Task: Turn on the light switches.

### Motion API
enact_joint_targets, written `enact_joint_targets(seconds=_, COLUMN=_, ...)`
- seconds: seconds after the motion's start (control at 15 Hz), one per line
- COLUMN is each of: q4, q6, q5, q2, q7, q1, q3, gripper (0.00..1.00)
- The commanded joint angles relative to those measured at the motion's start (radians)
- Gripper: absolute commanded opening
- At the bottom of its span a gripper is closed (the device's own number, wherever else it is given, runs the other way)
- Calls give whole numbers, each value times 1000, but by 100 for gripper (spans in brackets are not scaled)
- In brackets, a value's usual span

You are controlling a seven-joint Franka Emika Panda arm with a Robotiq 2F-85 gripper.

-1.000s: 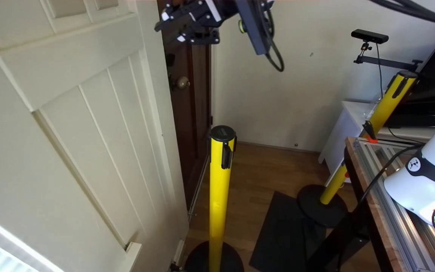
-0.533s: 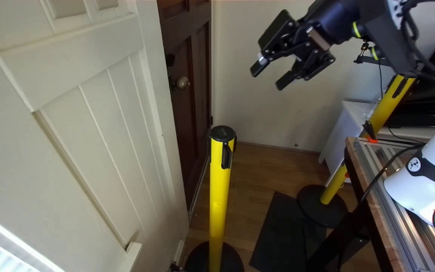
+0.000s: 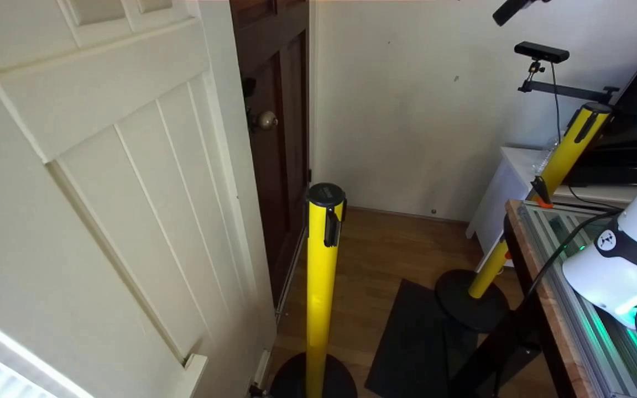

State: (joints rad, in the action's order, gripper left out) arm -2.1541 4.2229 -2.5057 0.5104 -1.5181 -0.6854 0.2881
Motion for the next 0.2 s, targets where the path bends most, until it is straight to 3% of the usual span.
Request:
enact_joint_targets(seconds=0.0, q4=8, q6=-5, q5=-2, q2=22, q7=-26, q1=21, q3=-4, gripper=100)
enact_joint_targets(seconds=0.13, q4=6, q6=-10, q5=-2, q2=31, q7=-27, q1=27, q3=-4, gripper=100)
